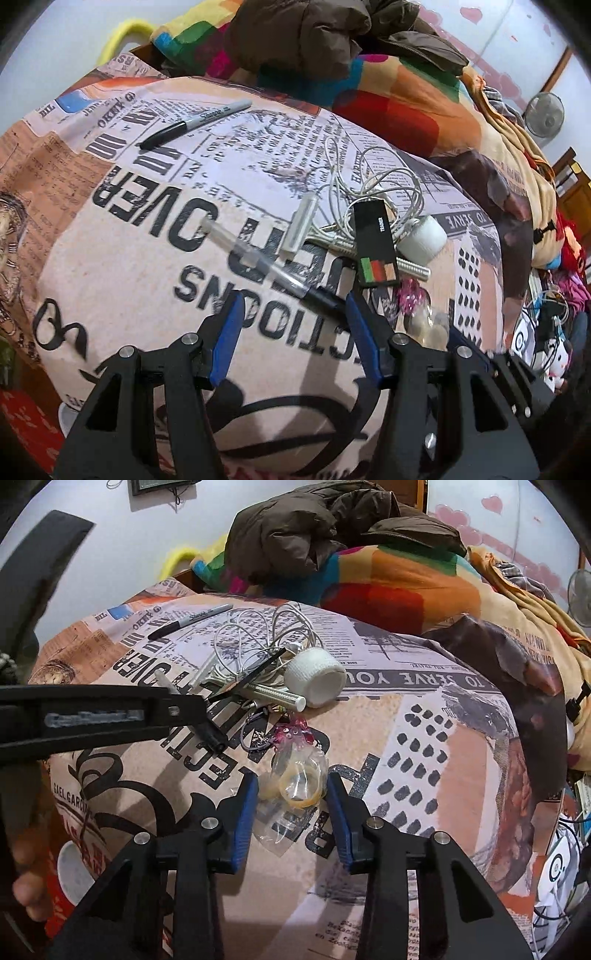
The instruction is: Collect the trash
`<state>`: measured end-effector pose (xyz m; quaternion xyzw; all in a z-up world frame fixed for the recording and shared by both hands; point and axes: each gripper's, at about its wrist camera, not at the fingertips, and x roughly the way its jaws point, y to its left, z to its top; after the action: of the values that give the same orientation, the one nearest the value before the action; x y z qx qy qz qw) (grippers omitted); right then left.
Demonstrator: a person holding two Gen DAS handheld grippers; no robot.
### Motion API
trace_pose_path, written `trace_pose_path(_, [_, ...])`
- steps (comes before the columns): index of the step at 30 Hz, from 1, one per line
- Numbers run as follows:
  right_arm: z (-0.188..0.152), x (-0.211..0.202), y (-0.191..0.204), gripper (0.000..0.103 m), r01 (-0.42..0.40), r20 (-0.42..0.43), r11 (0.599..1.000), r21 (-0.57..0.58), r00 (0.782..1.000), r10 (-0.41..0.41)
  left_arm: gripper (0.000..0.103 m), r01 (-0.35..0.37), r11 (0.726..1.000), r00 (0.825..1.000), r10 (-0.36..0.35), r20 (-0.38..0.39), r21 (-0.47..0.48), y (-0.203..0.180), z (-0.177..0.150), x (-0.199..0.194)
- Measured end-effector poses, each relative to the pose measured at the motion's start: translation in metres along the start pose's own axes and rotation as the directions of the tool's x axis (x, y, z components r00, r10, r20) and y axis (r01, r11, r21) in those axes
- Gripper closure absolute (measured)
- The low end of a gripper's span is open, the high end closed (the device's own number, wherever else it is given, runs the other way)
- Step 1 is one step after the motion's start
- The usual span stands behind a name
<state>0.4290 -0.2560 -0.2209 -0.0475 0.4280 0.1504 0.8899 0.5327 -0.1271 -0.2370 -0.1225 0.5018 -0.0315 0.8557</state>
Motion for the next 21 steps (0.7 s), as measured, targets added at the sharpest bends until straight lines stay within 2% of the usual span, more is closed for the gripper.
trace_pose_path(5, [-0.001, -0.002, -0.004, 0.069, -0.017, -0.011, 0.999, 0.027, 1.000, 0.017, 0.047, -0.092, 0.994, 0.995, 0.090, 0.046, 0.055, -0.017, -0.004, 0.007])
trace_pose_path(9, [-0.004, -0.010, -0.010, 0.069, -0.023, -0.003, 0.999, 0.043, 1.000, 0.023, 0.047, -0.183, 0.973, 0.981, 0.171, 0.097, 0.140, -0.025, -0.011, 0.003])
trace_pose_path(16, [-0.006, -0.027, -0.016, 0.070, -0.027, 0.016, 0.998, 0.051, 1.000, 0.026, 0.058, -0.216, 0.970, 0.974, 0.205, 0.096, 0.114, 0.007, -0.023, -0.012])
trace_pose_path(18, [-0.007, -0.032, -0.016, 0.070, -0.030, 0.023, 0.998, 0.054, 0.999, 0.029, 0.075, -0.206, 0.972, 0.977, 0.198, 0.085, 0.108, 0.014, -0.026, -0.015])
trace_pose_path(19, [-0.008, -0.034, -0.016, 0.070, -0.030, 0.025, 0.998, 0.054, 0.999, 0.028, 0.079, -0.205, 0.972, 0.977, 0.197, 0.079, 0.112, 0.016, -0.028, -0.017])
trace_pose_path(20, [-0.008, -0.036, -0.015, 0.070, -0.031, 0.027, 0.998, 0.056, 0.999, 0.030, 0.090, -0.201, 0.973, 0.978, 0.194, 0.075, 0.116, 0.016, -0.029, -0.018])
trace_pose_path(21, [-0.008, -0.039, -0.015, 0.070, -0.034, 0.029, 0.998, 0.058, 0.999, 0.032, 0.095, -0.193, 0.973, 0.980, 0.186, 0.067, 0.123, 0.017, -0.031, -0.019])
